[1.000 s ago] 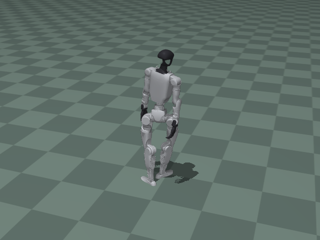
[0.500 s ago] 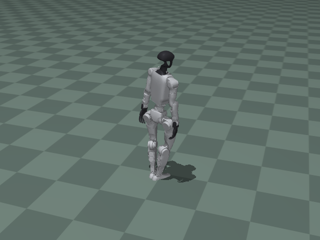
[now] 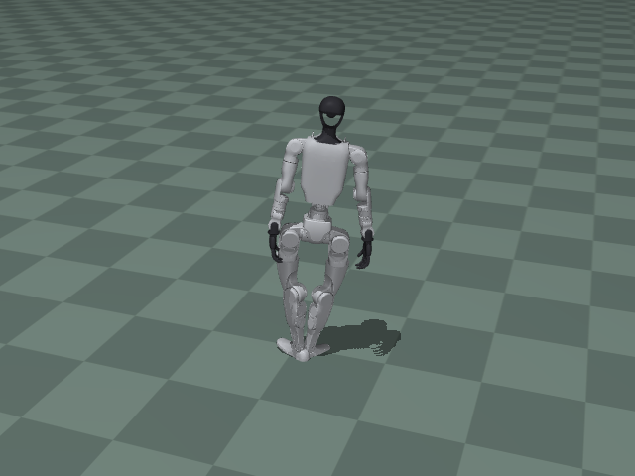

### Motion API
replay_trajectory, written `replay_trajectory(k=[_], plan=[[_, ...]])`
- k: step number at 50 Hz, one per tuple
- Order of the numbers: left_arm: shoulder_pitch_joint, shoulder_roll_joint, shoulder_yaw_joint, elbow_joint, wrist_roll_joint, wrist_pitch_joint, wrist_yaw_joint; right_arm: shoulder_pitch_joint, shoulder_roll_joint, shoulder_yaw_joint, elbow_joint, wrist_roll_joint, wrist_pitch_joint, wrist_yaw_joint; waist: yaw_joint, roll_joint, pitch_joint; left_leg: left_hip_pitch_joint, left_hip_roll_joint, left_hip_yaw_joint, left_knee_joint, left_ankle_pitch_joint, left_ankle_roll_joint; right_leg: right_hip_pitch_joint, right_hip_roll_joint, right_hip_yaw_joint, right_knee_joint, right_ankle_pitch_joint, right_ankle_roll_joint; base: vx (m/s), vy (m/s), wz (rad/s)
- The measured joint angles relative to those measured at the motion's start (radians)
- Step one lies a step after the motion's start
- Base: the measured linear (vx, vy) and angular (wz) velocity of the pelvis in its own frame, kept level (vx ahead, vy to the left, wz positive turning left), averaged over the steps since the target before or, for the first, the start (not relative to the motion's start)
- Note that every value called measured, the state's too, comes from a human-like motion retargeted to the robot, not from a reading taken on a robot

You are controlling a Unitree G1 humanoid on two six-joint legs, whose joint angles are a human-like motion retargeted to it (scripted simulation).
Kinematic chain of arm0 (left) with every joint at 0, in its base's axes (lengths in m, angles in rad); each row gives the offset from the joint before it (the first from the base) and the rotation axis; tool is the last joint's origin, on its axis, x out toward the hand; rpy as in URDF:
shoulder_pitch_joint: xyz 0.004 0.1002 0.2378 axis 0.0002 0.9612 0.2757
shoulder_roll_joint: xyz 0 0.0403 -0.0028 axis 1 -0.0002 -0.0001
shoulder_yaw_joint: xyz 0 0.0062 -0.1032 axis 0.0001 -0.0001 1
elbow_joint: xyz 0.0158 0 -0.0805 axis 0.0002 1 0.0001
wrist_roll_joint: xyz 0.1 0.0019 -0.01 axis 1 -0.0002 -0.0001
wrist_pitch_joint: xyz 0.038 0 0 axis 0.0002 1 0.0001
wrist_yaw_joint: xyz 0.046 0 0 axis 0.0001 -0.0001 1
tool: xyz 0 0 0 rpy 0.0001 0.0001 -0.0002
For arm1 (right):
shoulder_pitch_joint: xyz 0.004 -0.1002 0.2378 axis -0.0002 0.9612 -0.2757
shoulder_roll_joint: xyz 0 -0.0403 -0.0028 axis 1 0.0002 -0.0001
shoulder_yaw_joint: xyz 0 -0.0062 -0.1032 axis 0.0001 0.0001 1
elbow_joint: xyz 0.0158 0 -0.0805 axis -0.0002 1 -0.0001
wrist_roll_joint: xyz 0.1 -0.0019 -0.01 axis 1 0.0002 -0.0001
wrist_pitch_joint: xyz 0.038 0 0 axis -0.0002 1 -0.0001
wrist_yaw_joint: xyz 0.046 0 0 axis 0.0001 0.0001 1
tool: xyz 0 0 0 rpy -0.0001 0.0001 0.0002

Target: In place motions

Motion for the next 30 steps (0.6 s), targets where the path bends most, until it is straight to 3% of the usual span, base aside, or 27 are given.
replay_trajectory(k=[5,10,13,17,23,25,28,30], plan=[[0.007,0.018,0.04,0.028,-0.027,0.005,0.023,0.007,0.012,-0.013,0.006,0.013,-0.01,0.024,-0.009,-0.028,-0.048,0.0,0.056,0.155,0.011,0.068,-0.038,0.015,-0.023,-0.125,-0.018,0.004,0.048,0.43,-0.22,1.89],[-0.004,0.019,0.061,0.037,-0.023,0.003,0.044,0.02,0.035,-0.022,0.014,0.033,-0.025,0.052,0.053,-0.032,-0.062,-0.057,0.023,-0.008,-0.047,0.237,-0.021,0.04,-0.011,-0.192,-0.028,0.019,0.079,0.42,-0.15,1.07],[-0.001,0.009,0.084,0.034,-0.029,0.0,0.045,0.027,0.055,-0.014,0.024,0.03,-0.024,0.064,0.089,-0.033,-0.079,-0.06,-0.001,-0.009,-0.081,0.238,-0.017,0.049,-0.004,-0.211,-0.032,0.033,0.089,0.45,-0.15,0.55],[0.002,-0.005,0.123,0.027,-0.047,0.0,0.042,0.027,0.086,0.01,0.035,0.016,-0.021,0.081,0.18,-0.014,-0.097,-0.061,0.029,0.011,-0.091,0.227,-0.041,0.016,-0.07,-0.164,0.084,0.048,0.106,0.45,-0.16,-0.24],[-0.019,-0.001,0.113,0.017,-0.066,0.005,0.037,0.043,0.078,0.02,-0.007,-0.056,-0.034,0.024,0.201,0.02,-0.09,-0.058,0.039,-0.061,-0.085,0.2,-0.03,0.029,-0.088,-0.191,0.207,0.143,0.06,0.4,-0.12,0.41],[-0.033,0.002,0.101,0.005,-0.068,0.003,0.029,0.043,0.069,0.002,-0.019,-0.03,-0.036,0.054,0.208,0.055,-0.09,-0.059,0.07,-0.074,-0.081,0.194,-0.031,0.01,-0.133,-0.163,0.341,0.201,0.026,0.31,-0.1,0.5],[-0.06,0.009,0.082,-0.012,-0.065,0.002,0.025,0.04,0.056,-0.015,-0.048,0.048,-0.035,0.072,0.203,0.067,-0.098,-0.08,0.069,-0.103,-0.078,0.188,-0.015,-0.111,-0.251,0.028,0.625,0.227,-0.058,0.24,-0.14,0.74],[-0.079,0.017,0.072,-0.018,-0.063,0.001,0.025,0.036,0.057,-0.021,-0.059,0.09,-0.043,0.071,0.179,0.055,-0.105,-0.099,0.047,-0.126,-0.08,0.195,-0.003,-0.223,-0.254,0.232,0.729,0.219,0.001,0.18,-0.24,1.27]])
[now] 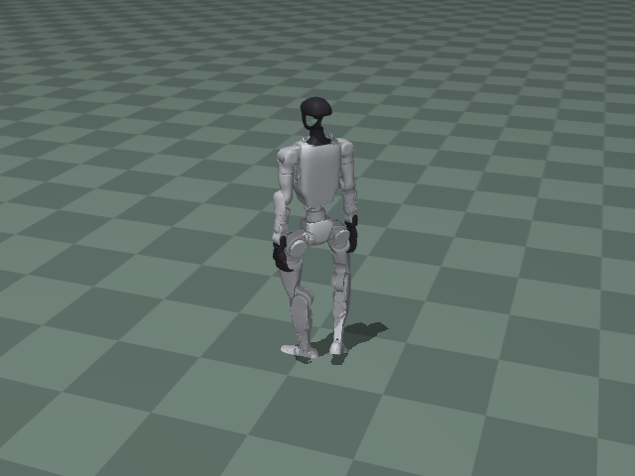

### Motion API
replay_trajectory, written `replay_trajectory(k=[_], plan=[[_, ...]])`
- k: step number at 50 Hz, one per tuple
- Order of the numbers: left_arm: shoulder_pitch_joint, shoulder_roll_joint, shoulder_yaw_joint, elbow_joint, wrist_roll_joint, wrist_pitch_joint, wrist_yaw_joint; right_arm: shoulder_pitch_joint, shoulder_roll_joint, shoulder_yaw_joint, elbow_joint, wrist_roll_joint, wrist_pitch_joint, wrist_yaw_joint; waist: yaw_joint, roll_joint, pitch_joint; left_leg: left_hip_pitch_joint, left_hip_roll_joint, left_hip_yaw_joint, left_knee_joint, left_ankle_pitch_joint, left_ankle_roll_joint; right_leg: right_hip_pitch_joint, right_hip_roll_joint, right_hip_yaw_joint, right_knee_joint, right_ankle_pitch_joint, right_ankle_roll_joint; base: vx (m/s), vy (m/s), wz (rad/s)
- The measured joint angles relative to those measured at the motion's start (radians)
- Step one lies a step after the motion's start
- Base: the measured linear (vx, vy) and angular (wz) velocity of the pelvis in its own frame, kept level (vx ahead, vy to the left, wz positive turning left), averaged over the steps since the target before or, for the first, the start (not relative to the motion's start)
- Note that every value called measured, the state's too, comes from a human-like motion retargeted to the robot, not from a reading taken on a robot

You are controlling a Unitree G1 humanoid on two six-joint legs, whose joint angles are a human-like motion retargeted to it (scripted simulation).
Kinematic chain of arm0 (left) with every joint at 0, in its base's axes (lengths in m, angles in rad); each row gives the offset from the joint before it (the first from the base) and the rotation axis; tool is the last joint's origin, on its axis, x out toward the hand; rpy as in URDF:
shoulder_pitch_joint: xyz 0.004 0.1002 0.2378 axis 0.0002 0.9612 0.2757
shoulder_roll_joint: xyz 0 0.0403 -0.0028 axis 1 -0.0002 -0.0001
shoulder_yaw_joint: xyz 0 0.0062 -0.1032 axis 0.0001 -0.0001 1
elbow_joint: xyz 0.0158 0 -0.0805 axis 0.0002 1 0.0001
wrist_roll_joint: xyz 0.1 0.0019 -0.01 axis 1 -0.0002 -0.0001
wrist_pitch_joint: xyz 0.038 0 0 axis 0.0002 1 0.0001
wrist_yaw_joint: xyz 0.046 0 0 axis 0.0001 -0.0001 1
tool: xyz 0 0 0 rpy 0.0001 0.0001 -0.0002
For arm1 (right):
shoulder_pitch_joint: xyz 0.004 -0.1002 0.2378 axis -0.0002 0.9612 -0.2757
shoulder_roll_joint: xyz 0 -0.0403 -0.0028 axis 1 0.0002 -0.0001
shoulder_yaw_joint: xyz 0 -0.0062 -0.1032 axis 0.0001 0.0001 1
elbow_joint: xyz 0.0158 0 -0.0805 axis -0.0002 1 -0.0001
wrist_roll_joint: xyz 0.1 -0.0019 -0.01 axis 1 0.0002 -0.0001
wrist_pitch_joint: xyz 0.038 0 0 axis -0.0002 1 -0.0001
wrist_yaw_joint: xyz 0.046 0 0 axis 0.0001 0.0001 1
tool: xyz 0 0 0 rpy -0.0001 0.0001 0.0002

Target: In place motions

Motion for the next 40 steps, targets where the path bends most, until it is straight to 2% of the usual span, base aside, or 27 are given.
replay_trajectory(k=[2,4,7,10,12,13,15,17,22,25,28,32,35,37,38,40], plan=[[-0.021,0.009,-0.015,-0.004,0.0,0.0,0.001,-0.004,0.009,0.001,-0.011,0.026,-0.005,0.019,-0.03,-0.004,0.001,-0.018,-0.006,-0.04,0.001,0.012,0.007,-0.09,0.121,0.214,0.01,-0.041,0.079,0.05,-0.3,1.51],[-0.039,0.015,-0.031,-0.011,-0.003,-0.001,0.002,-0.006,0.023,0.0,-0.026,0.039,-0.017,0.043,-0.046,-0.002,0.013,-0.029,0.002,-0.075,0.009,0.02,0.01,-0.106,0.241,0.331,-0.054,-0.084,0.105,0.01,-0.33,1.32],[-0.06,0.02,-0.056,-0.021,-0.007,-0.004,-0.005,-0.006,0.047,-0.004,-0.044,0.056,-0.037,0.072,-0.072,0.004,0.031,-0.047,0.009,-0.154,0.024,0.031,0.014,-0.111,0.375,0.455,-0.192,-0.146,0.107,0.0,-0.3,1.31],[-0.073,0.019,-0.073,-0.029,-0.001,-0.005,-0.015,-0.008,0.062,0.002,-0.046,0.076,-0.054,0.112,-0.1,-0.007,0.045,-0.055,-0.013,-0.228,0.032,0.041,0.01,-0.099,0.453,0.562,-0.371,-0.198,0.086,0.04,-0.25,1.38],[-0.08,0.016,-0.084,-0.024,0.004,-0.005,-0.015,-0.006,0.065,0.01,-0.043,0.073,-0.053,0.114,-0.111,-0.025,0.062,-0.04,-0.044,-0.271,0.029,0.048,0.011,-0.081,0.463,0.597,-0.482,-0.19,0.031,0.05,-0.14,1.36],[-0.085,0.015,-0.089,-0.018,0.006,-0.005,-0.015,-0.005,0.065,0.016,-0.04,0.066,-0.05,0.104,-0.113,-0.038,0.073,-0.026,-0.065,-0.291,0.025,0.051,0.014,-0.066,0.463,0.616,-0.529,-0.146,-0.008,0.06,-0.09,1.25],[-0.09,0.015,-0.094,-0.001,0.015,-0.003,-0.015,-0.002,0.063,0.032,-0.031,0.04,-0.045,0.072,-0.112,-0.064,0.085,-0.003,-0.099,-0.322,0.018,0.058,0.016,-0.024,0.469,0.645,-0.564,-0.15,-0.01,0.08,-0.05,1.02],[-0.095,0.021,-0.098,0.017,0.036,0.0,-0.021,-0.002,0.062,0.035,-0.018,0.004,-0.047,0.05,-0.094,-0.094,0.085,0.013,-0.135,-0.34,0.012,0.06,0.019,-0.017,0.411,0.52,-0.56,-0.152,-0.022,0.05,0.0,0.75],[-0.066,0.019,-0.118,0.012,0.056,-0.008,-0.014,0.003,0.061,0.015,-0.024,-0.055,-0.037,0.059,-0.072,-0.122,0.083,0.012,-0.171,-0.38,0.058,0.051,0.026,0.016,0.372,0.506,-0.578,-0.166,0.002,-0.02,0.01,0.54],[-0.04,0.017,-0.107,0.001,0.062,-0.005,-0.024,0.004,0.054,0.018,-0.032,-0.088,-0.03,0.051,-0.074,-0.12,0.064,-0.005,-0.175,-0.391,0.098,0.053,0.016,0.021,0.341,0.51,-0.583,-0.164,0.039,-0.04,0.08,0.01],[-0.025,0.011,-0.094,-0.01,0.056,-0.005,-0.024,-0.005,0.048,0.035,-0.036,-0.121,-0.018,0.019,-0.085,-0.122,0.066,-0.012,-0.198,-0.462,0.128,0.068,0.022,0.037,0.332,0.526,-0.596,-0.148,0.052,-0.08,0.11,-0.58],[-0.025,0.01,-0.113,-0.013,0.053,-0.003,-0.031,-0.008,0.05,0.031,-0.055,-0.143,-0.029,-0.013,-0.061,-0.12,0.08,-0.017,-0.236,-0.656,0.162,0.091,0.008,0.034,0.333,0.608,-0.584,-0.115,0.078,-0.11,0.14,-1.45],[-0.026,0.012,-0.145,-0.012,0.076,-0.005,-0.034,-0.003,0.048,0.024,-0.062,-0.152,-0.051,-0.004,-0.059,-0.108,0.07,-0.018,-0.258,-0.83,0.175,0.096,-0.026,0.011,0.347,0.674,-0.574,-0.089,0.091,-0.14,0.2,-1.9],[-0.027,0.014,-0.168,-0.017,0.094,-0.008,-0.03,-0.005,0.046,0.023,-0.063,-0.156,-0.052,0.013,-0.039,-0.1,0.069,-0.018,-0.251,-0.828,0.174,0.082,-0.04,-0.008,0.376,0.753,-0.565,-0.068,0.095,-0.17,0.18,-2.95],[-0.03,0.016,-0.181,-0.019,0.103,-0.009,-0.028,-0.008,0.045,0.019,-0.062,-0.156,-0.05,0.021,-0.019,-0.097,0.071,-0.018,-0.238,-0.778,0.17,0.068,-0.039,-0.019,0.397,0.802,-0.56,-0.055,0.095,-0.32,0.23,-3.08],[-0.037,0.024,-0.216,-0.021,0.12,-0.01,-0.025,-0.01,0.043,0.006,-0.064,-0.144,-0.048,0.027,-0.052,-0.082,0.072,0.001,-0.213,-0.695,0.147,0.032,-0.011,-0.032,0.418,0.846,-0.561,-0.034,0.097,-0.41,0.28,-2.32]])
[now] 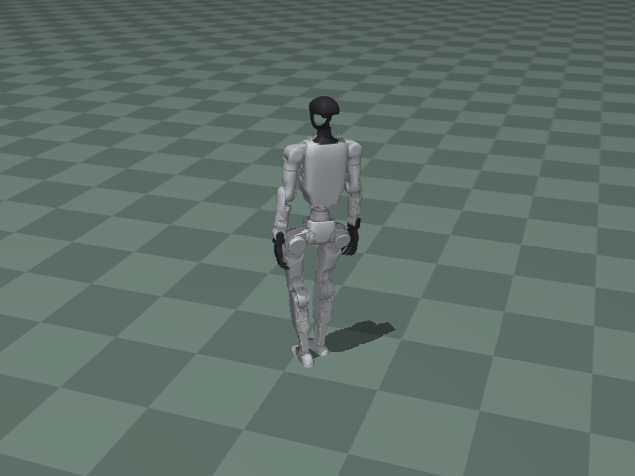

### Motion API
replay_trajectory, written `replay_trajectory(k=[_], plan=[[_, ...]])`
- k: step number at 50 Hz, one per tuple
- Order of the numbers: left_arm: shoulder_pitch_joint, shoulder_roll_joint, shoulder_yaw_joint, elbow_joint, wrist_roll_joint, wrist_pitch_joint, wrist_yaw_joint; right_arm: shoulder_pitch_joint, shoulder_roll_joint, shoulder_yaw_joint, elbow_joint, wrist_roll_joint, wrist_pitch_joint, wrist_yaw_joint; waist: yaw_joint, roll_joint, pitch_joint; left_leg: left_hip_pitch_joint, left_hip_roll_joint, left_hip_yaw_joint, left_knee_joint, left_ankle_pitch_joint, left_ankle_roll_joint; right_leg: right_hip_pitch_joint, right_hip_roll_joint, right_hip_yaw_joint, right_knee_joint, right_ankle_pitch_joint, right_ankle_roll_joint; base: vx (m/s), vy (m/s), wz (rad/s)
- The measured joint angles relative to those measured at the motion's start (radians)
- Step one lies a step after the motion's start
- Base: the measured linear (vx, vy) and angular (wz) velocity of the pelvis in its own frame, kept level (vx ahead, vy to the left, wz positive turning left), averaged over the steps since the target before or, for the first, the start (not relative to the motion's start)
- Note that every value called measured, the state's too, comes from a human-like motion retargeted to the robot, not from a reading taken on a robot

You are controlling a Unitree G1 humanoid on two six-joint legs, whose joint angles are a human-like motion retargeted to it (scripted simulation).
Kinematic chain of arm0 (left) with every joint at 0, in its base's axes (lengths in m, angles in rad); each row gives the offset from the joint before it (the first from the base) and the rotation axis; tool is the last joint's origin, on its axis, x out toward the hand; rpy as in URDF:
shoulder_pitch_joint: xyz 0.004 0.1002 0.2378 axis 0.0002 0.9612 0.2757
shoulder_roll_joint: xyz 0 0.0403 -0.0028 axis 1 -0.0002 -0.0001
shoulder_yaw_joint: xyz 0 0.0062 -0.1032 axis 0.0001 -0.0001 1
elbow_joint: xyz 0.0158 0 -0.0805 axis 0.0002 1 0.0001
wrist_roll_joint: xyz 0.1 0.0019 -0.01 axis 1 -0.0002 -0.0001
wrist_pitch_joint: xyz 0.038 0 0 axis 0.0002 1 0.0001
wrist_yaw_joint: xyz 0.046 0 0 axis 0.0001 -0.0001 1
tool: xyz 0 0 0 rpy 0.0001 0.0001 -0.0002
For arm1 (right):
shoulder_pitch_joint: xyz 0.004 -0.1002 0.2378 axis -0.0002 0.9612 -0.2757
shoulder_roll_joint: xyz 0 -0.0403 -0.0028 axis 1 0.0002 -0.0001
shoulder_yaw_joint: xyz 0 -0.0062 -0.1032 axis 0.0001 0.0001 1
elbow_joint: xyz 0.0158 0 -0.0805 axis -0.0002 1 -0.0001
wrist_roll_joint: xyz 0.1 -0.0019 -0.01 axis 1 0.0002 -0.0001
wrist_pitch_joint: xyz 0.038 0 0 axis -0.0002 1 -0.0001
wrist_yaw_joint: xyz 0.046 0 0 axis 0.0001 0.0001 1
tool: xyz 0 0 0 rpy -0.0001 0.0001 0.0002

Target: In place motions

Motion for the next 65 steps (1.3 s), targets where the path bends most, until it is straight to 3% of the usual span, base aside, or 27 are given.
replay_trajectory(k=[3,6,11,15,17,18,20,22,25,26,27,30,32,40,48,51,52,55,56,58,60,65], plan=[[-0.012,0.016,-0.036,-0.002,0.02,-0.001,-0.01,-0.007,-0.005,-0.023,-0.008,0.046,0.001,-0.002,-0.077,0.044,-0.005,0.027,0.035,0.127,-0.048,-0.062,0.069,-0.027,0.043,0.056,-0.009,0.02,0.02,-0.41,0.32,-1.98],[-0.02,0.033,-0.038,0.0,0.024,0.002,-0.024,-0.024,-0.008,-0.023,-0.023,0.111,0.009,-0.001,-0.153,0.081,-0.005,0.028,0.088,0.277,-0.063,-0.089,0.059,-0.058,0.08,0.11,-0.035,0.022,0.019,-0.51,0.48,-2.59],[-0.005,0.07,0.0,-0.008,0.035,0.002,-0.025,-0.078,-0.017,0.001,-0.03,0.171,0.009,-0.007,-0.223,0.13,0.036,0.06,0.166,0.598,-0.094,-0.14,0.031,-0.13,0.085,-0.082,-0.05,-0.045,-0.15,-0.56,0.75,-3.47],[0.042,0.092,0.045,0.0,0.05,0.006,-0.03,-0.096,-0.031,0.028,-0.032,0.146,0.015,-0.011,-0.188,0.149,0.039,0.105,0.218,0.938,-0.13,-0.173,-0.03,-0.143,0.028,-0.433,-0.036,-0.177,-0.285,-0.33,0.68,-4.48],[0.059,0.098,0.069,0.014,0.063,0.017,-0.037,-0.099,-0.038,0.024,-0.021,0.149,0.017,-0.038,-0.16,0.149,0.038,0.128,0.213,1.076,-0.157,-0.185,-0.054,-0.14,-0.009,-0.592,0.012,-0.262,-0.307,-0.22,0.5,-4.22],[0.066,0.1,0.075,0.023,0.067,0.023,-0.036,-0.095,-0.041,0.017,-0.016,0.155,0.019,-0.051,-0.153,0.152,0.036,0.135,0.215,1.128,-0.164,-0.192,-0.064,-0.124,-0.026,-0.675,0.022,-0.295,-0.308,-0.24,0.53,-2.91],[0.061,0.106,0.061,0.051,0.081,0.039,-0.035,-0.082,-0.046,-0.021,0.011,0.179,0.024,-0.085,-0.243,0.198,0.044,0.128,0.246,1.086,-0.17,-0.191,-0.066,-0.088,-0.074,-0.949,0.035,-0.344,-0.301,-0.19,0.47,-0.95],[0.051,0.102,0.062,0.068,0.09,0.054,-0.038,-0.07,-0.058,-0.038,0.041,0.19,0.038,-0.107,-0.272,0.218,0.041,0.123,0.263,1.098,-0.163,-0.2,-0.074,-0.048,-0.107,-1.091,0.041,-0.349,-0.257,-0.18,0.46,-1.26],[0.012,0.096,0.063,0.075,0.107,0.083,-0.042,-0.043,-0.087,-0.077,0.127,0.217,0.069,-0.145,-0.283,0.213,0.019,0.125,0.252,1.148,-0.153,-0.222,-0.094,0.013,-0.141,-1.27,-0.001,-0.255,-0.2,-0.19,0.42,-1.76],[-0.004,0.093,0.064,0.063,0.109,0.085,-0.044,-0.039,-0.097,-0.091,0.168,0.235,0.078,-0.159,-0.279,0.204,0.013,0.128,0.239,1.159,-0.154,-0.228,-0.097,0.022,-0.143,-1.283,-0.03,-0.177,-0.193,-0.11,0.23,-1.22],[-0.02,0.09,0.066,0.048,0.108,0.084,-0.047,-0.036,-0.106,-0.104,0.209,0.253,0.089,-0.171,-0.276,0.197,0.01,0.131,0.23,1.169,-0.154,-0.232,-0.1,0.022,-0.139,-1.273,-0.052,-0.127,-0.196,-0.13,0.16,-1.17],[-0.067,0.08,0.079,-0.008,0.064,0.066,-0.06,-0.026,-0.119,-0.14,0.309,0.306,0.124,-0.19,-0.279,0.19,0.007,0.137,0.229,1.197,-0.156,-0.235,-0.11,-0.005,-0.113,-1.162,-0.07,-0.126,-0.24,-0.24,0.1,-0.73],[-0.109,0.078,0.085,-0.033,0.015,0.052,-0.071,-0.007,-0.111,-0.164,0.332,0.327,0.132,-0.186,-0.322,0.198,0.014,0.137,0.238,1.189,-0.156,-0.232,-0.112,0.007,-0.09,-1.199,-0.103,-0.124,-0.25,-0.2,0.0,0.25],[-0.258,0.081,0.053,-0.097,-0.061,0.03,-0.116,0.047,-0.045,-0.207,0.285,0.326,0.101,-0.116,-0.37,0.231,0.006,0.143,0.266,1.199,-0.16,-0.22,-0.135,0.001,-0.061,-1.173,-0.111,-0.13,-0.216,-0.17,-0.06,0.04],[-0.204,0.076,0.036,-0.112,-0.028,-0.002,-0.097,-0.016,-0.013,-0.151,0.129,0.23,0.092,-0.095,-0.358,0.258,-0.036,0.196,0.29,1.225,-0.107,-0.164,-0.183,-0.007,-0.05,-1.065,-0.097,-0.164,-0.204,-0.07,0.02,-0.55],[-0.15,0.067,0.068,-0.051,0.007,0.006,-0.085,-0.037,-0.008,-0.112,0.05,0.182,0.083,-0.083,-0.338,0.21,-0.074,0.236,0.276,1.222,-0.03,-0.069,-0.131,0.014,-0.076,-0.985,-0.134,-0.165,-0.202,0.04,0.04,-0.95],[-0.129,0.062,0.08,-0.029,0.018,0.01,-0.076,-0.046,-0.007,-0.099,0.03,0.17,0.079,-0.083,-0.324,0.177,-0.09,0.244,0.266,1.212,0.014,-0.034,-0.09,0.022,-0.098,-0.953,-0.149,-0.162,-0.205,0.03,0.05,-1.31],[-0.064,0.057,0.109,0.029,0.032,0.021,-0.041,-0.082,-0.001,-0.056,-0.011,0.152,0.063,-0.085,-0.255,0.041,-0.132,0.202,0.252,1.077,0.249,0.012,0.113,0.033,-0.202,-0.835,-0.172,-0.147,-0.216,-0.01,0.0,-1.72],[-0.041,0.059,0.115,0.044,0.027,0.023,-0.035,-0.096,0.001,-0.042,-0.02,0.141,0.06,-0.073,-0.228,0.011,-0.137,0.155,0.27,1.004,0.356,0.002,0.134,0.03,-0.219,-0.787,-0.174,-0.141,-0.222,0.04,-0.02,-2.03],[0.0,0.057,0.131,0.074,0.016,0.03,-0.022,-0.123,0.006,-0.013,-0.038,0.119,0.055,-0.048,-0.184,-0.022,-0.142,0.044,0.282,0.81,0.522,-0.025,0.129,0.025,-0.228,-0.715,-0.183,-0.127,-0.235,0.01,-0.04,-2.01],[0.027,0.044,0.154,0.101,0.002,0.039,-0.007,-0.15,0.013,0.018,-0.057,0.101,0.054,-0.032,-0.154,-0.029,-0.129,-0.057,0.21,0.594,0.571,-0.017,0.101,0.028,-0.22,-0.672,-0.191,-0.113,-0.248,-0.13,-0.01,-1.93],[0.048,-0.008,0.211,0.107,-0.034,0.042,0.001,-0.204,0.033,0.104,-0.098,0.119,0.042,-0.034,-0.093,-0.066,-0.03,-0.097,0.147,0.528,0.439,-0.076,0.157,0.03,-0.235,-0.537,-0.153,-0.086,-0.265,-0.2,-0.03,-2.02]])
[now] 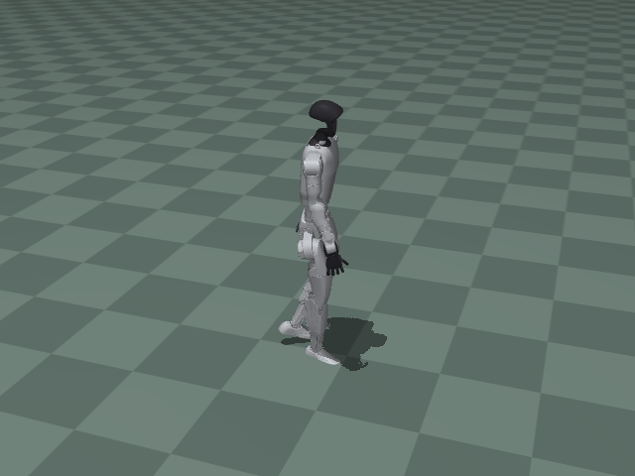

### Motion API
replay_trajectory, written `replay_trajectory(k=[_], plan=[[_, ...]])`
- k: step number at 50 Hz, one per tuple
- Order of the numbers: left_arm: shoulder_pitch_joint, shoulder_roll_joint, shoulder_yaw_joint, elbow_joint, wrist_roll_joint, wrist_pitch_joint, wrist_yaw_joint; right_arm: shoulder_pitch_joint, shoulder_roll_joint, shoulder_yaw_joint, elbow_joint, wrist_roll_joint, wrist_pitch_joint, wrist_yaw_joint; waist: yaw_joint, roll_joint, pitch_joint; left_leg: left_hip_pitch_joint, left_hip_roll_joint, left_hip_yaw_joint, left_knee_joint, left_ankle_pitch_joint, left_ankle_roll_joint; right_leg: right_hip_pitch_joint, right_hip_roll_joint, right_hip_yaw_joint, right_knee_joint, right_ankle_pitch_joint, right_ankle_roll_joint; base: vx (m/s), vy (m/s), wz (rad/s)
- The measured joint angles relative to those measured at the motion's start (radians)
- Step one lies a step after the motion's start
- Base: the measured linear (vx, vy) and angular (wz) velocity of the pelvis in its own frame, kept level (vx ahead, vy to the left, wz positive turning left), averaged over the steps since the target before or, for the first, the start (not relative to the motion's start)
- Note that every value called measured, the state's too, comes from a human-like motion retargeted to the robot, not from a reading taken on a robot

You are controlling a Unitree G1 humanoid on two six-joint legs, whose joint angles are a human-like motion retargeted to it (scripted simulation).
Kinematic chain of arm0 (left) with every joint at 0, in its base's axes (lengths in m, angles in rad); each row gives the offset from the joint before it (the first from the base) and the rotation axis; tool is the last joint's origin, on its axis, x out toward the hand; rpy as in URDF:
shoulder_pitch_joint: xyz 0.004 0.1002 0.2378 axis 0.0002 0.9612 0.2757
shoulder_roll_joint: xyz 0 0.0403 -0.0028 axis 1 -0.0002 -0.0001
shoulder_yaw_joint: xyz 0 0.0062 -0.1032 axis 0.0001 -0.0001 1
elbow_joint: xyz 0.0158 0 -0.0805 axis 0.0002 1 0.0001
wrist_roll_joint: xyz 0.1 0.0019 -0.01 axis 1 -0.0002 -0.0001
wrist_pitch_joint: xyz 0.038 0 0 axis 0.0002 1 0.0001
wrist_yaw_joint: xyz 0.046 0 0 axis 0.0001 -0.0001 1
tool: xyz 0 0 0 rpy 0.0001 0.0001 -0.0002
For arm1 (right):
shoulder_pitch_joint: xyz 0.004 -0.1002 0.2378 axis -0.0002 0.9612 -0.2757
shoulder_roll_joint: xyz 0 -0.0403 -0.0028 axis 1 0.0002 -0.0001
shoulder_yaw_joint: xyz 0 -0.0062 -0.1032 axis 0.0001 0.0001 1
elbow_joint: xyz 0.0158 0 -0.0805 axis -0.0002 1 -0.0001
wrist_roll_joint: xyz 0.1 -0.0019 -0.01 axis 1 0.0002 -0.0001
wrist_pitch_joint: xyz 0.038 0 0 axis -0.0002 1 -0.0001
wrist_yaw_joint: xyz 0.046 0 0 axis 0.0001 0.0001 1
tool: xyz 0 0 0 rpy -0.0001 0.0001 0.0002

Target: In place motions

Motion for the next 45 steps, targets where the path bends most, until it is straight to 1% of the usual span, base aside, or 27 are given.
replay_trajectory(k=[2,5,6,7,8,9,10,12,15,19,24,28,30,32,33,35,38,40,41,42,43,45], plan=[[0.004,-0.017,0.002,-0.012,-0.001,-0.004,-0.005,0.001,0.006,0.022,-0.009,0.001,-0.005,0.009,0.026,0.012,0.036,0.007,-0.028,-0.046,-0.147,-0.008,-0.014,0.019,0.031,0.032,-0.005,0.015,-0.015,-0.1,-0.05,-1.97],[0.009,-0.028,-0.008,-0.027,0.008,-0.004,-0.006,0.02,0.007,0.035,-0.006,-0.011,-0.007,0.021,0.075,0.058,0.078,0.03,-0.059,-0.171,-0.375,0.024,-0.082,0.061,0.121,0.089,-0.024,0.032,-0.035,0.06,-0.12,-1.88],[0.012,-0.031,-0.016,-0.034,0.011,-0.005,-0.005,0.031,0.004,0.037,0.004,-0.019,-0.007,0.025,0.08,0.074,0.081,0.039,-0.053,-0.158,-0.446,0.076,-0.067,0.075,0.145,0.106,-0.029,0.036,-0.035,0.16,-0.11,-1.46],[0.016,-0.033,-0.023,-0.041,0.013,-0.005,-0.004,0.041,0.001,0.038,0.017,-0.029,-0.005,0.03,0.074,0.091,0.081,0.051,-0.051,-0.158,-0.5,0.104,-0.066,0.086,0.166,0.116,-0.033,0.038,-0.034,0.23,-0.11,-0.82],[0.022,-0.034,-0.03,-0.048,0.011,-0.006,-0.004,0.05,-0.004,0.037,0.032,-0.04,-0.003,0.037,0.046,0.108,0.072,0.069,-0.055,-0.184,-0.519,0.086,-0.09,0.09,0.181,0.115,-0.035,0.038,-0.03,0.27,-0.16,-0.24],[0.026,-0.036,-0.033,-0.055,0.007,-0.008,-0.007,0.057,-0.008,0.039,0.05,-0.055,0.003,0.042,0.013,0.123,0.058,0.083,-0.025,-0.119,-0.522,0.079,-0.115,0.086,0.192,0.116,-0.032,0.038,-0.025,0.28,-0.21,0.11],[0.03,-0.038,-0.034,-0.06,0.002,-0.009,-0.013,0.063,-0.011,0.042,0.069,-0.071,0.01,0.046,-0.022,0.138,0.042,0.096,0.021,-0.008,-0.519,0.077,-0.14,0.077,0.199,0.116,-0.028,0.037,-0.02,0.19,-0.2,-0.24],[0.017,-0.039,-0.032,-0.073,0.002,-0.004,-0.027,0.073,-0.009,0.035,0.101,-0.08,0.033,0.017,-0.051,0.149,0.033,0.088,0.015,-0.064,-0.53,0.083,-0.145,0.071,0.205,0.126,-0.02,0.043,-0.011,0.08,-0.12,-0.52],[-0.011,-0.029,-0.042,-0.118,0.009,-0.005,-0.044,0.076,-0.022,0.009,0.153,-0.028,0.045,-0.03,-0.069,0.154,0.05,0.137,0.023,0.032,-0.546,0.058,-0.144,0.079,0.218,0.147,-0.004,0.047,-0.008,0.08,-0.07,-0.73],[-0.017,-0.007,-0.055,-0.185,0.021,-0.025,-0.049,0.095,-0.033,-0.031,0.204,0.027,0.066,-0.034,-0.075,0.16,0.017,0.138,0.029,0.055,-0.537,0.032,-0.147,0.066,0.219,0.168,0.008,0.051,0.011,0.17,-0.15,-0.62],[-0.031,0.021,-0.079,-0.222,0.021,-0.038,-0.055,0.1,-0.04,-0.048,0.21,0.07,0.066,-0.063,-0.064,0.166,0.016,0.13,0.035,0.04,-0.513,0.015,-0.154,0.068,0.223,0.177,0.02,0.052,0.033,0.06,-0.12,-0.34],[-0.023,0.032,-0.089,-0.252,0.065,-0.04,-0.058,0.1,-0.041,-0.031,0.201,0.062,0.059,-0.059,-0.037,0.165,0.009,0.103,0.033,-0.007,-0.494,0.013,-0.157,0.059,0.224,0.184,0.062,0.017,0.061,0.11,-0.18,0.22],[-0.018,0.029,-0.1,-0.261,0.084,-0.042,-0.036,0.107,-0.039,-0.029,0.194,0.06,0.057,-0.053,-0.025,0.161,0.007,0.086,0.031,-0.05,-0.481,0.019,-0.16,0.055,0.22,0.183,0.091,-0.005,0.086,0.24,-0.3,1.17],[-0.017,0.022,-0.109,-0.26,0.096,-0.042,-0.018,0.117,-0.036,-0.031,0.182,0.062,0.054,-0.045,-0.015,0.156,0.008,0.059,0.026,-0.118,-0.461,0.033,-0.159,0.046,0.215,0.199,0.126,-0.007,0.087,0.24,-0.29,1.85],[-0.018,0.016,-0.11,-0.258,0.1,-0.041,-0.012,0.122,-0.034,-0.035,0.175,0.062,0.052,-0.039,-0.013,0.152,0.01,0.045,0.022,-0.153,-0.45,0.04,-0.158,0.039,0.216,0.231,0.145,0.001,0.084,0.29,-0.32,2.12],[-0.02,0.001,-0.107,-0.252,0.1,-0.04,-0.006,0.13,-0.03,-0.041,0.163,0.065,0.046,-0.033,0.01,0.142,0.018,0.027,0.016,-0.202,-0.437,0.054,-0.156,0.032,0.243,0.377,0.177,0.018,0.088,0.34,-0.35,2.18],[-0.018,-0.019,-0.1,-0.24,0.088,-0.039,-0.012,0.146,-0.031,-0.055,0.147,0.075,0.031,-0.029,0.042,0.141,0.035,0.001,-0.004,-0.32,-0.43,0.083,-0.144,0.047,0.299,0.629,0.189,0.036,0.133,0.36,-0.31,2.58],[-0.021,-0.022,-0.098,-0.232,0.086,-0.036,-0.023,0.158,-0.037,-0.071,0.139,0.086,0.022,-0.027,0.06,0.144,0.047,-0.022,-0.029,-0.436,-0.429,0.114,-0.141,0.072,0.309,0.716,0.18,0.018,0.175,0.48,-0.29,3.14],[-0.029,-0.015,-0.103,-0.229,0.085,-0.032,-0.028,0.163,-0.042,-0.082,0.139,0.094,0.019,-0.026,0.07,0.142,0.055,-0.033,-0.049,-0.501,-0.429,0.134,-0.143,0.082,0.301,0.689,0.182,-0.009,0.184,0.39,-0.23,3.54],[-0.038,-0.008,-0.109,-0.225,0.082,-0.028,-0.031,0.168,-0.048,-0.094,0.141,0.103,0.017,-0.025,0.077,0.137,0.066,-0.042,-0.075,-0.568,-0.43,0.153,-0.146,0.089,0.279,0.624,0.182,-0.03,0.18,0.35,-0.19,3.95],[-0.049,0.001,-0.118,-0.222,0.077,-0.022,-0.03,0.173,-0.054,-0.106,0.146,0.115,0.018,-0.023,0.077,0.125,0.079,-0.047,-0.111,-0.638,-0.433,0.17,-0.149,0.09,0.233,0.484,0.178,-0.039,0.148,0.48,-0.15,4.19],[-0.07,0.016,-0.139,-0.223,0.062,-0.024,-0.018,0.185,-0.071,-0.124,0.163,0.132,0.02,-0.016,0.093,0.093,0.105,-0.049,-0.182,-0.737,-0.44,0.189,-0.149,0.121,0.18,0.275,0.162,-0.06,0.112,0.56,-0.09,4.02]])
